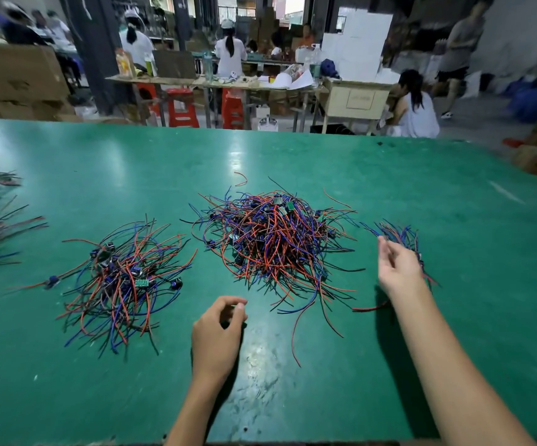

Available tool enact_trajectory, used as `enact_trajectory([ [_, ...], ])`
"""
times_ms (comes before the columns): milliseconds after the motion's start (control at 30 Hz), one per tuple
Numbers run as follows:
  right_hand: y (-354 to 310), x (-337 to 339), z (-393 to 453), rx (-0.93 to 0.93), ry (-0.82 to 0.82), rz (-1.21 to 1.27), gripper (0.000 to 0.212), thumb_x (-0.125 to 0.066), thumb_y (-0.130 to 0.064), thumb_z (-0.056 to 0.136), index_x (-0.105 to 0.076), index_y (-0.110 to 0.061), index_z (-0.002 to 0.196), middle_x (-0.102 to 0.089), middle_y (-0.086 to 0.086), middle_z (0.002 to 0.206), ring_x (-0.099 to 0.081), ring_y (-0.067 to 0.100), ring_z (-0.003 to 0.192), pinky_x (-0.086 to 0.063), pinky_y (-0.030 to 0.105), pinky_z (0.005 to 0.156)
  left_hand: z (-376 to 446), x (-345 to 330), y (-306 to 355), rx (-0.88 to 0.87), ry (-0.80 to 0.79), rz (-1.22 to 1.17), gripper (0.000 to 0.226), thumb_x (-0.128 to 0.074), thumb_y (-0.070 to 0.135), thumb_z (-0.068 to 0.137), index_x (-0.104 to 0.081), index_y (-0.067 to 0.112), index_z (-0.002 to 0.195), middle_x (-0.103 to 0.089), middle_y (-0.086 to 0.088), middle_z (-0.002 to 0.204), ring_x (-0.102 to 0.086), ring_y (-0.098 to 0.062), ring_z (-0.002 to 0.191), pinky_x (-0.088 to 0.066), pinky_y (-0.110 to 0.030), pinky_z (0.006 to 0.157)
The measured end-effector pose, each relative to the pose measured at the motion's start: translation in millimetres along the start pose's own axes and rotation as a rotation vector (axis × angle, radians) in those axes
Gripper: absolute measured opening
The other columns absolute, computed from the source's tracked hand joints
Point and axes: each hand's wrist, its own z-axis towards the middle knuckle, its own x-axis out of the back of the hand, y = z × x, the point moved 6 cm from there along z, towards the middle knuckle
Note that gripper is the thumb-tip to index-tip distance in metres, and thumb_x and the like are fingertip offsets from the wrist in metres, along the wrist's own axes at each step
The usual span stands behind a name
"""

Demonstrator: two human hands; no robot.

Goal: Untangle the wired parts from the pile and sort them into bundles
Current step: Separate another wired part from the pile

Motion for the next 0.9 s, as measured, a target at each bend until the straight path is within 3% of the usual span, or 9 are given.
enact_trajectory([
  [67,22,-10,-5,-0.059,-0.033,-0.133,0.012,-0.059,0.005,0.096,-0.063,0.004,0.107,-0.064,0.015,0.11,-0.065,0.009,0.078,-0.059,0.016,0.075,1,0,-1,0.014,-0.006,-0.023,0.017,-0.067,0.021,0.093,-0.07,0.036,0.087,-0.072,0.013,0.072,-0.07,-0.002,0.07,-0.05,-0.027,0.068],
  [133,33,-25,-3,0.096,-0.066,-0.558,0.028,-0.063,0.007,0.092,-0.066,-0.001,0.118,-0.07,0.013,0.11,-0.066,0.015,0.082,-0.061,0.026,0.082,3,2,0,0.037,0.007,-0.066,0.018,-0.066,0.019,0.094,-0.071,0.034,0.086,-0.073,0.01,0.07,-0.07,-0.004,0.068,-0.05,-0.029,0.067],
  [200,39,-41,7,0.31,-0.119,-1.128,0.038,-0.063,-0.004,0.096,-0.062,-0.009,0.133,-0.067,0.011,0.128,-0.063,0.018,0.098,-0.054,0.037,0.1,6,5,2,0.068,0.046,-0.102,0.021,-0.065,0.018,0.095,-0.071,0.036,0.085,-0.072,0.009,0.069,-0.07,-0.007,0.066,-0.051,-0.031,0.064],
  [267,50,-47,19,0.363,-0.163,-1.425,0.045,-0.062,-0.018,0.1,-0.054,-0.008,0.143,-0.057,0.015,0.141,-0.06,0.025,0.109,-0.049,0.042,0.104,7,9,3,0.089,0.079,-0.127,0.025,-0.064,0.018,0.095,-0.069,0.041,0.086,-0.072,0.006,0.067,-0.068,-0.014,0.064,-0.057,-0.039,0.064],
  [400,59,-46,26,0.467,-0.209,-1.642,0.024,-0.067,-0.029,0.097,-0.075,-0.015,0.114,-0.07,0.014,0.122,-0.063,0.032,0.108,-0.052,0.039,0.094,5,11,7,0.105,0.102,-0.146,0.027,-0.062,0.018,0.096,-0.068,0.043,0.087,-0.071,0.004,0.065,-0.063,-0.014,0.06,-0.06,-0.049,0.067],
  [600,52,-31,4,0.484,-0.029,-1.375,0.022,-0.066,-0.042,0.092,-0.079,-0.025,0.099,-0.075,-0.003,0.091,-0.06,0.019,0.077,-0.039,0.024,0.065,5,10,7,0.093,0.086,-0.128,0.024,-0.063,0.017,0.096,-0.069,0.038,0.086,-0.071,0.005,0.064,-0.062,-0.008,0.057,-0.06,-0.044,0.065],
  [733,48,-20,-13,0.453,-0.058,-1.076,0.021,-0.067,-0.037,0.093,-0.079,-0.021,0.098,-0.07,-0.01,0.082,-0.061,0.015,0.084,-0.042,0.025,0.072,3,6,6,0.097,0.043,-0.099,0.018,-0.064,0.017,0.095,-0.071,0.031,0.086,-0.071,0.007,0.065,-0.068,-0.009,0.062,-0.061,-0.04,0.067],
  [800,40,-18,-20,0.437,-0.049,-0.908,0.02,-0.066,-0.033,0.095,-0.078,-0.017,0.096,-0.069,-0.012,0.077,-0.058,0.011,0.075,-0.045,0.024,0.066,1,4,7,0.088,0.018,-0.081,0.018,-0.065,0.018,0.094,-0.071,0.032,0.085,-0.072,0.009,0.066,-0.069,-0.006,0.064,-0.059,-0.035,0.067],
  [900,29,-27,-32,0.46,-0.162,-0.877,0.014,-0.066,-0.029,0.096,-0.076,-0.02,0.095,-0.073,-0.006,0.081,-0.06,0.011,0.074,-0.049,0.027,0.074,-2,2,8,0.068,-0.013,-0.022,0.017,-0.066,0.022,0.092,-0.071,0.036,0.084,-0.073,0.013,0.068,-0.069,-0.001,0.067,-0.055,-0.03,0.069],
])
